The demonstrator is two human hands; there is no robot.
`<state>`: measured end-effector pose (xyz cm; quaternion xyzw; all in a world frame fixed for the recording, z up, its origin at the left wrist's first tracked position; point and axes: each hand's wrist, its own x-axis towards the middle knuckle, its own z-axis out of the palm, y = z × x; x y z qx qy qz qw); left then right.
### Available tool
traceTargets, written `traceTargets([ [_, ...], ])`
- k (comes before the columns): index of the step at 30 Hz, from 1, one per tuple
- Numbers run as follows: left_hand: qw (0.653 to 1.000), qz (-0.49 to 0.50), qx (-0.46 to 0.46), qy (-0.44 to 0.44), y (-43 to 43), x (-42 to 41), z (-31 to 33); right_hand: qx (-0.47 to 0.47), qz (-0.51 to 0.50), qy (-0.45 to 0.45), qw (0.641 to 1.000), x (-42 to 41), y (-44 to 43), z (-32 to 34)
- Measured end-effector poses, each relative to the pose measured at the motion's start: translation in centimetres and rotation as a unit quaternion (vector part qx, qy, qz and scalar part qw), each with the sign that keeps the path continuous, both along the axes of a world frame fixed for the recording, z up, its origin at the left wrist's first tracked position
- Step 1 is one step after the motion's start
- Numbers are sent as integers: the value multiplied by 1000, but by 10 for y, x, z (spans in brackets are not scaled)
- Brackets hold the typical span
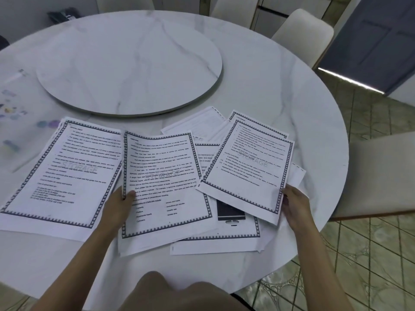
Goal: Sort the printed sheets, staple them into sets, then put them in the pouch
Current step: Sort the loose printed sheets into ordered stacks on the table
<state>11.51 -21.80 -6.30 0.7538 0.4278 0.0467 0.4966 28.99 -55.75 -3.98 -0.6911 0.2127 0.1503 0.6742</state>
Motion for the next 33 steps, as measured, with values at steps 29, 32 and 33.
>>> traceTargets([
  [29,993,36,-27,-113,-2,13,35,-266,73,-113,954,3,-10,0],
  [32,991,42,-32,-127,-2,15,41,-264,71,-121,954,2,-10,0],
  [33,990,45,-33,-130,-2,15,42,-265,67,-120,954,2,-10,0],
])
